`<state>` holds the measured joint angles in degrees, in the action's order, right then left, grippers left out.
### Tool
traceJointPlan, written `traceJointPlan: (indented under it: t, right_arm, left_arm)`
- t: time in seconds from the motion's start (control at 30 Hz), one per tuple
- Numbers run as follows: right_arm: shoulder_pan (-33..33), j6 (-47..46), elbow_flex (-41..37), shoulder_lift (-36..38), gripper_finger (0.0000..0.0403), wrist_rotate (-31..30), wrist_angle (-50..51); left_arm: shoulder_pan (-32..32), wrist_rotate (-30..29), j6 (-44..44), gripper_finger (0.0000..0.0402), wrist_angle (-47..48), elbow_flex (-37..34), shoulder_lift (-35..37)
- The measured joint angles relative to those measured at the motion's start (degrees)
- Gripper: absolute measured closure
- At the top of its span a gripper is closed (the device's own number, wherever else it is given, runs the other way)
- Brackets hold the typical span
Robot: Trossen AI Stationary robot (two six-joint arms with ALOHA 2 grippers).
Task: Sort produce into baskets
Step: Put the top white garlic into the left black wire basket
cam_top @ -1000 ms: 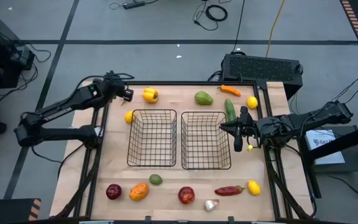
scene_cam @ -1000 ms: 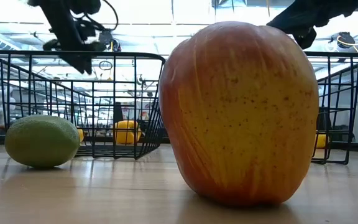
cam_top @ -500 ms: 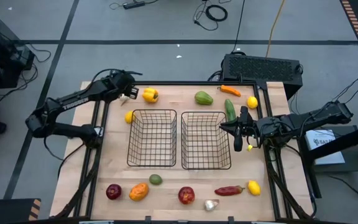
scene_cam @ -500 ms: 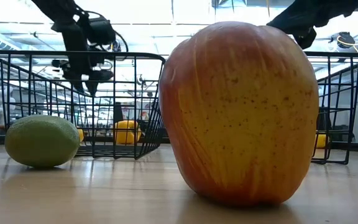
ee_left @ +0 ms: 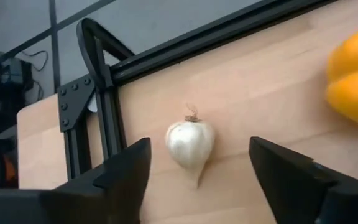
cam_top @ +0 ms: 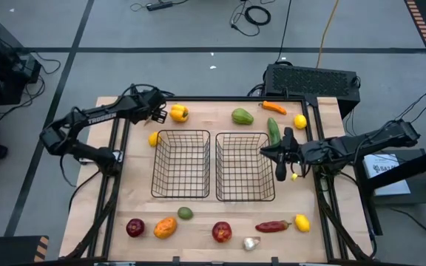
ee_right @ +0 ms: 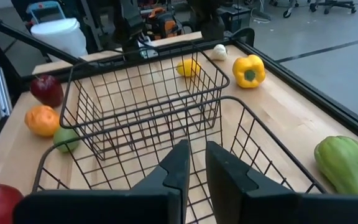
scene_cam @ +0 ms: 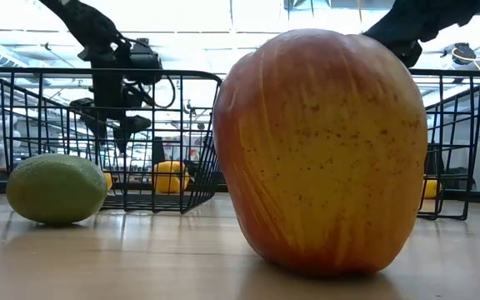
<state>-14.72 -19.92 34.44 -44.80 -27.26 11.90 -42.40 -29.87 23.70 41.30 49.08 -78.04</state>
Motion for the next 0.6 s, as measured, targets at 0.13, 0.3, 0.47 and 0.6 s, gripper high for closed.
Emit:
traceJointPlan:
  t: [0.13, 0.3, 0.47, 0.6]
  right_arm:
    - [0.0, 0.0, 0.0, -1.5, 0.0359, 0.0, 0.0]
    - [0.0, 0.3, 0.0, -2.8, 0.0359, 0.1, 0.0]
    - [0.0, 1.1, 0.0, -3.5, 0.0359, 0.1, -0.1]
    - [0.0, 1.1, 0.0, -3.7, 0.0359, 0.1, -0.1]
  left_arm:
    - [-1.2, -0.1, 0.0, 0.0070, -0.1, 0.0, -2.4]
    - [-2.2, -0.1, 0.0, 0.0057, -1.0, 0.0, -6.1]
    - [-3.3, 0.0, 0.8, 0.0056, -2.1, 0.0, -10.1]
    - [-3.7, 0.3, 1.5, 0.0056, -2.1, 0.0, -12.1]
